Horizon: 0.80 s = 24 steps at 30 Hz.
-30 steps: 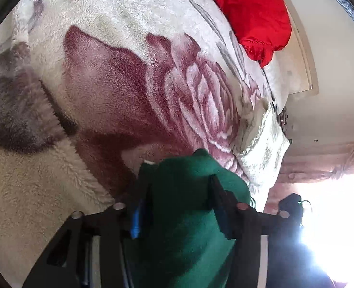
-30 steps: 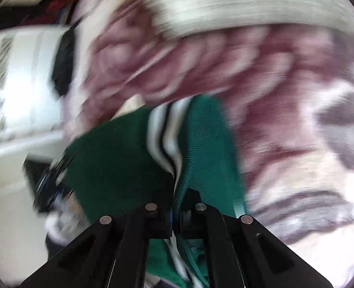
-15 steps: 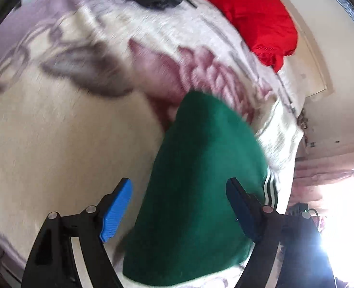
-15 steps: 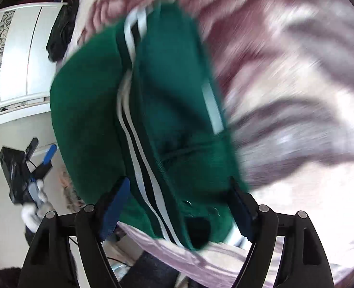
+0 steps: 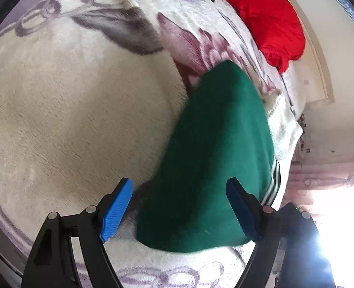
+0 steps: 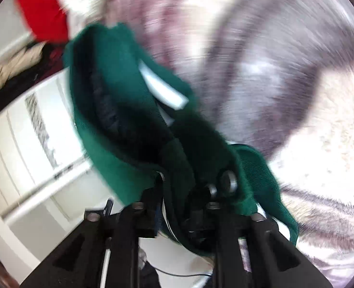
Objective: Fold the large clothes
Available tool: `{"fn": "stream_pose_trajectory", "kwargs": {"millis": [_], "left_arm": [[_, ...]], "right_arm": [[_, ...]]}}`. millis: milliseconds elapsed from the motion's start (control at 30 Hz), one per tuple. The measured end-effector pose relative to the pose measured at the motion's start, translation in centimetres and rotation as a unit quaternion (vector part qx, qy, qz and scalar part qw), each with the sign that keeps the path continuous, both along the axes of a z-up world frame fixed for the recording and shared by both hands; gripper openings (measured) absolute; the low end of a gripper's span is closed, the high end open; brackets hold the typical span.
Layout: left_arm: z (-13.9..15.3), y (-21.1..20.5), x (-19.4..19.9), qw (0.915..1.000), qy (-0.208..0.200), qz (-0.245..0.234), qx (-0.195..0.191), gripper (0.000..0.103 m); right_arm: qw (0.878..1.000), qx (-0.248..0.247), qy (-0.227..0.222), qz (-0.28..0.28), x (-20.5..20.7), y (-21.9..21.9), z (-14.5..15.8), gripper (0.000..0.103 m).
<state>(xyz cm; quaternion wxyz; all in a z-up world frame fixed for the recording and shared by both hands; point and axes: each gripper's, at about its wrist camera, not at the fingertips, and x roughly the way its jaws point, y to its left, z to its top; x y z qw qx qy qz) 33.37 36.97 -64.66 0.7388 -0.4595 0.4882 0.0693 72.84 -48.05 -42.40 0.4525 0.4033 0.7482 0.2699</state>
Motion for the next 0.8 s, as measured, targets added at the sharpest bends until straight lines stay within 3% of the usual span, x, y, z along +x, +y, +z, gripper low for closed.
{"fn": "stream_pose_trajectory", "kwargs": {"millis": [67,100,133,167,200,300,433,533,667,733,800], "left_arm": [[-0.3,-0.6,0.1,0.9999,-0.006,-0.012,-0.003,0.079],[-0.6,-1.0,0.3,0.9999,-0.005,-0.016,-0.004,0.079],[-0.9,-1.4,0.5,0.9998,-0.004,-0.020,-0.004,0.079],[-1.1,-1.6,0.6,0.9997,-0.003,-0.023,-0.003,0.079],[-1.1,-1.9,0.8,0.9997,0.000,-0.025,0.001,0.079],[-0.5,-2.3,0.6,0.9996,-0.010,-0.026,-0.002,0.079],[-0.4,-3.2,0.6,0.9993,-0.016,-0.030,-0.016,0.079],[-0.6,-3.5,0.9,0.9992,-0.012,-0.032,-0.022,0.079],[-1.2,-4.0,1.9,0.9982,-0.003,-0.059,-0.006,0.079],[-1.9,-4.1,2.5,0.9971,0.011,-0.076,0.004,0.079],[-2.1,-4.2,2.8,0.9960,0.013,-0.088,0.006,0.079]], "right_arm": [[0.998,-0.019,-0.040,0.037,0.2,1.3,2.1,0.058],[0.997,-0.029,-0.051,0.057,0.3,2.1,2.5,0.058],[0.994,-0.042,-0.066,0.074,0.4,2.9,2.8,0.055],[0.993,-0.052,-0.077,0.079,0.4,3.8,2.9,0.019],[0.993,-0.047,-0.074,0.076,0.4,4.1,2.9,0.012],[0.996,-0.051,-0.067,0.028,0.0,4.3,5.0,0.011],[0.996,-0.063,-0.064,-0.014,-1.4,-0.5,9.2,0.010],[0.994,-0.105,-0.038,-0.005,-3.1,-1.8,7.3,0.010],[0.988,-0.152,-0.010,0.002,-3.8,-2.9,1.7,0.010],[0.985,-0.162,-0.042,0.034,-3.3,-1.0,0.4,0.013],[0.983,-0.158,-0.070,0.068,-2.6,-0.2,0.9,0.027]]}}
